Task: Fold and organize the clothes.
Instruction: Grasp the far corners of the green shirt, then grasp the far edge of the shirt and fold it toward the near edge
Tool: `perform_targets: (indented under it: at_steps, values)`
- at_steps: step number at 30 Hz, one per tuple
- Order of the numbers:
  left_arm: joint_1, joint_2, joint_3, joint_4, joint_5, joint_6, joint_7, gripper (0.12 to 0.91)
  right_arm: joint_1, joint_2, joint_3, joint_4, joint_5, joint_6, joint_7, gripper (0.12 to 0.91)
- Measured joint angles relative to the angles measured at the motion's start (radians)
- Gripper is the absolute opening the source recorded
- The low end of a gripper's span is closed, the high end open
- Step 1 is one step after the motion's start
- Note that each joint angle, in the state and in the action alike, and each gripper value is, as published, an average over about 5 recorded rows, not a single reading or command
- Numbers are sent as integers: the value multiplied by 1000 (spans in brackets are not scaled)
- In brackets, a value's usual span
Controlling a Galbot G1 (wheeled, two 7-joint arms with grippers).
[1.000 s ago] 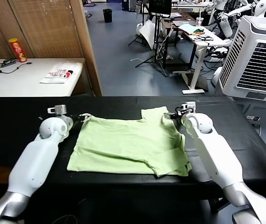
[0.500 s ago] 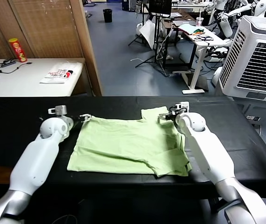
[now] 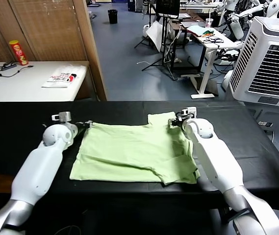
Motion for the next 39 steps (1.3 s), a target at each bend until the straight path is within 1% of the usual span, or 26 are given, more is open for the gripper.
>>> perform_targets:
  at_steps: [1,2,8,15,21,30,34,39]
  values:
    - [0,0,0,-2,0,-1,0,130,-3,-3,2,5,0,2,0,143]
    - [0,0,0,-5,-1,-1,0,127,-7,-6,3,12,1,3,-1,139]
    - [13,10,0,-41,-15,1,-7,125,-39,-41,9,82,19,-2,-1,127]
    - [54,39,-12,-121,-59,21,-38,125,-88,-97,42,206,85,-38,11,126]
    - [115,73,-42,-243,-101,43,-64,125,-127,-139,73,310,164,-81,39,126]
    - [253,155,-124,-440,-112,46,-83,125,-197,-213,76,459,287,-83,92,126]
    - [320,185,-163,-497,-116,49,-85,125,-248,-252,70,532,307,-83,113,126]
    - [394,217,-203,-557,-114,59,-84,125,-326,-295,76,622,306,-83,121,126]
